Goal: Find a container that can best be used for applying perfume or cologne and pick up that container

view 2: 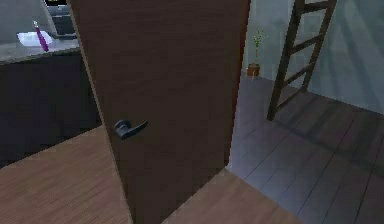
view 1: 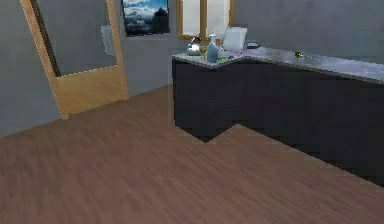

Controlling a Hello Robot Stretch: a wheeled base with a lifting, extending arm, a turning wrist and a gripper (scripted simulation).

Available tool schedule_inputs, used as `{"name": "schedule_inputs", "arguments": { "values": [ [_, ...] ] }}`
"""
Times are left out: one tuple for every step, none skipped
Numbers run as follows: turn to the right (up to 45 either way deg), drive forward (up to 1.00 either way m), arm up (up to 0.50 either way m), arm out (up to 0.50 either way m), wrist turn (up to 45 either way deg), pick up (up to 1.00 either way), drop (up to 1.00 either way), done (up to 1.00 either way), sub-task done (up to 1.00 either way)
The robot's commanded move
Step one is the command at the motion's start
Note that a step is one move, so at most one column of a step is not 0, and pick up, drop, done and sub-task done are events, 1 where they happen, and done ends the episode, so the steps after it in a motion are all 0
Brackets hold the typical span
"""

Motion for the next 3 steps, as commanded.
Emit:
{"name": "schedule_inputs", "arguments": {
  "values": [
    [9.0,0.0,0.0,0.0,0.0,0.0,0.0,0.0,0.0],
    [0.0,0.95,0.0,0.0,0.0,0.0,0.0,0.0,0.0],
    [45.0,0.0,0.0,0.0,0.0,0.0,0.0,0.0,0.0]
  ]
}}
